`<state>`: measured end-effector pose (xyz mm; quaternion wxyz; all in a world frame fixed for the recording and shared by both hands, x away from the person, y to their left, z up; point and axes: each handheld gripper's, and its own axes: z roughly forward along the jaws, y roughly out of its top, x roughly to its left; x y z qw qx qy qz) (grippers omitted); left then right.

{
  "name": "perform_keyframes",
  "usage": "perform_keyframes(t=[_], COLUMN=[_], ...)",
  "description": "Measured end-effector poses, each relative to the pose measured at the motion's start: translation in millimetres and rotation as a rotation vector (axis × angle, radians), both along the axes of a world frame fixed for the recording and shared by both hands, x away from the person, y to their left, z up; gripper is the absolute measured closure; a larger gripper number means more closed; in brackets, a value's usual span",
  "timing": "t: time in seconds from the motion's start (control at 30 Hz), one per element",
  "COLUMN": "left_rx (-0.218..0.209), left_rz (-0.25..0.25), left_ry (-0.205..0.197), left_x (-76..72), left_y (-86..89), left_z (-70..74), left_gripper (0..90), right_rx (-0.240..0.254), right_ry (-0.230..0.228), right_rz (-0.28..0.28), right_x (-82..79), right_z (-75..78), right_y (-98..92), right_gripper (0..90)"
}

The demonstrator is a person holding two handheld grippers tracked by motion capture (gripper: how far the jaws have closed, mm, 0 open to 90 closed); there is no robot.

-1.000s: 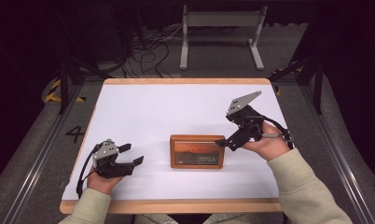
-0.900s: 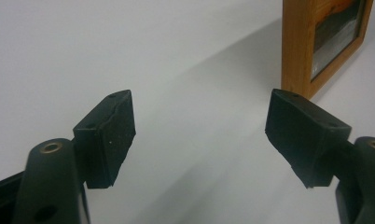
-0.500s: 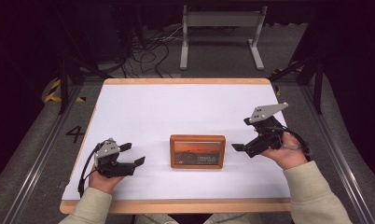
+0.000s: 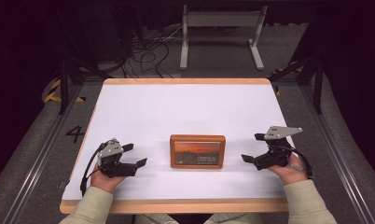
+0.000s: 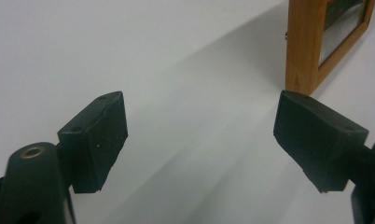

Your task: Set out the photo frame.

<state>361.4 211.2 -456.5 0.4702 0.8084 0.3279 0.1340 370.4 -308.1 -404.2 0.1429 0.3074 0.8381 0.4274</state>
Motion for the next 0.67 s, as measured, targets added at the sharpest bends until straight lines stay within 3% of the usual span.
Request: perform_keyframes(t=[0.17, 0.47, 0.67], left_rx=[0.000, 0.000, -0.007], left_rz=[-0.008, -0.012, -0.006], left_ry=[0.001, 0.003, 0.010], left_x=[1.2, 3.8, 4.5], left_y=[-2.7, -4.5, -4.7], left_z=[-0.5, -1.4, -1.8], left_gripper=[17.2, 17.2, 17.0], right_rx=[0.025, 0.001, -0.007], right_ry=[0.007, 0.054, 0.063], right_rz=[-0.032, -0.127, -0.146], right_x=[-2.6, -1.7, -1.1], right_z=[-18.0, -47.4, -47.9], right_y=[-7.9, -16.7, -15.9], right_gripper=[0.0, 0.0, 0.0])
